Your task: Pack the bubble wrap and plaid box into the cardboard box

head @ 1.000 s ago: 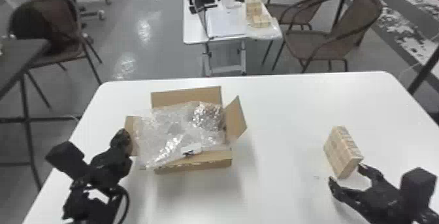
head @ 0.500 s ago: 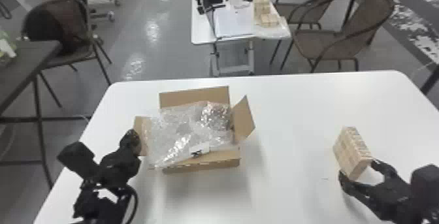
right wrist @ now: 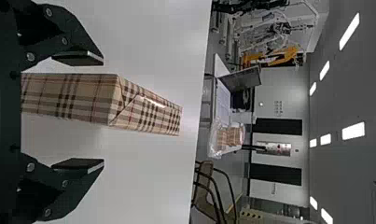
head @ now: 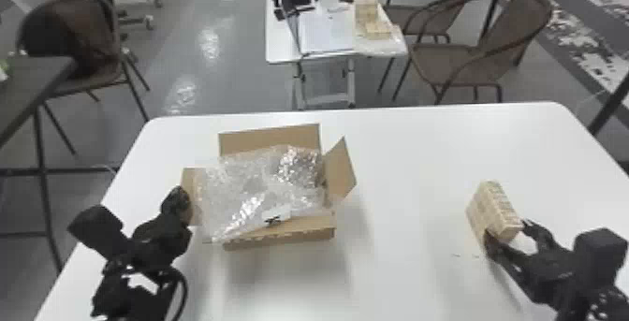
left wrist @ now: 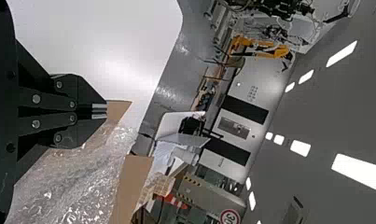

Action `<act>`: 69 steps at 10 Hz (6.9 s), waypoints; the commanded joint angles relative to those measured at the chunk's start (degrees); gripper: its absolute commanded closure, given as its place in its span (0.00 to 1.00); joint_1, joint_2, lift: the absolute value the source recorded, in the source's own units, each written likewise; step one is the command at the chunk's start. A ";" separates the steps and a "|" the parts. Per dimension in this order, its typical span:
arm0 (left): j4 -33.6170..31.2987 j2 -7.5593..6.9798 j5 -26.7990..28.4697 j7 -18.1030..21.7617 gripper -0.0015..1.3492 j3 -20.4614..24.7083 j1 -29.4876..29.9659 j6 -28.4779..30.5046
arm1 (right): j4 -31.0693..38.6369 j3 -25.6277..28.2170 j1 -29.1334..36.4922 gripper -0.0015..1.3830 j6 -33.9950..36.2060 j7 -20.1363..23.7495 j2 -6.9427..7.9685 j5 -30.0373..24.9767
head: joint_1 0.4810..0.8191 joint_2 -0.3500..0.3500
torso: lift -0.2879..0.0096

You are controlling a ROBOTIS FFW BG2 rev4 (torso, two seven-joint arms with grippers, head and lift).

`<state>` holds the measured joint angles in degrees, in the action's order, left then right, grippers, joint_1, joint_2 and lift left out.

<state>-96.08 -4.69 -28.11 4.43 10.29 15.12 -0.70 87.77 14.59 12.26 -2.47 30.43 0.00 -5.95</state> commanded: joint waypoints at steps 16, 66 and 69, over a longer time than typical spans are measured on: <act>1.60 0.04 -0.37 0.84 0.90 -1.14 -1.84 0.26 | 21.21 -18.02 -12.70 0.75 20.84 10.09 -2.81 14.39 | 0.63 0.82 | 0.67; -2.71 3.64 23.80 0.84 0.13 -4.31 21.36 -25.31 | 10.31 -2.11 16.30 0.16 -11.24 4.73 0.05 9.11 | 0.63 0.60 | 0.67; -2.62 3.37 22.84 1.19 0.13 -4.31 21.01 -25.14 | 10.40 -2.20 16.04 0.16 -11.24 4.38 0.05 9.73 | 0.63 0.61 | 0.67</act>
<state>-98.73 -1.30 -4.98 5.63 5.94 36.15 -25.84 98.03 12.37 28.29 -13.71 34.84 0.00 3.61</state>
